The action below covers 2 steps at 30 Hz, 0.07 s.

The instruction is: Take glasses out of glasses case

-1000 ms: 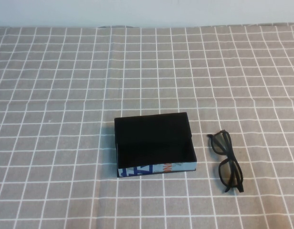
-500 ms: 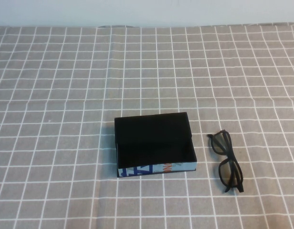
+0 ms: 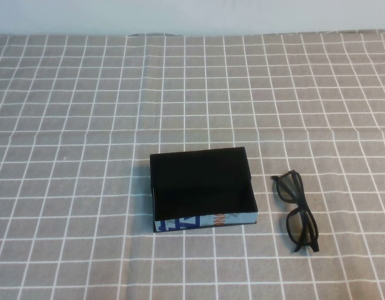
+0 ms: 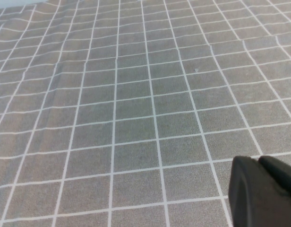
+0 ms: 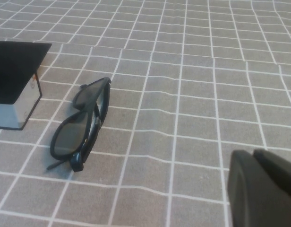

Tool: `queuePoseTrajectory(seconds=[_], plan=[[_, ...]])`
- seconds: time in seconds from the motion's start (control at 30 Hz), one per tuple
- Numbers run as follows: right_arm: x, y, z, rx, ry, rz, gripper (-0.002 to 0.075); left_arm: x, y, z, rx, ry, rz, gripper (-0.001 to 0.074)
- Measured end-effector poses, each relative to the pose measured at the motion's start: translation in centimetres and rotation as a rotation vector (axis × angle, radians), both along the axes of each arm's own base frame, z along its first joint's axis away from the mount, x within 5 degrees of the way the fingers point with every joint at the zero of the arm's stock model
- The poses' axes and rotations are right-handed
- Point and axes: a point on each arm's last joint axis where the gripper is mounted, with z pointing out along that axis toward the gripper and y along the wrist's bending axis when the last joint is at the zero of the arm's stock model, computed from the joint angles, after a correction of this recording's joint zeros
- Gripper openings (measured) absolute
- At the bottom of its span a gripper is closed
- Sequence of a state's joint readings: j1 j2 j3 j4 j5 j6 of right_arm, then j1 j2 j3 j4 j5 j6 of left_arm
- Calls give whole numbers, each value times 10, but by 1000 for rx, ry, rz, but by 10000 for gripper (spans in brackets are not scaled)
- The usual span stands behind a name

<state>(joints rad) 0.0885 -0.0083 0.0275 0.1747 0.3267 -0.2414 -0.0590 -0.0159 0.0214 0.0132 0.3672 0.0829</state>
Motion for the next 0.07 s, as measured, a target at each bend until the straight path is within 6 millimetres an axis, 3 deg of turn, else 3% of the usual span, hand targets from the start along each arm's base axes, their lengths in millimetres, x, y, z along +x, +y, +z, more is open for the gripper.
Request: queuePoseTrajectory(seconds=[0.07], plan=[[0, 0, 0, 0, 0, 0, -18, 0, 0, 0, 0, 0, 0, -4]])
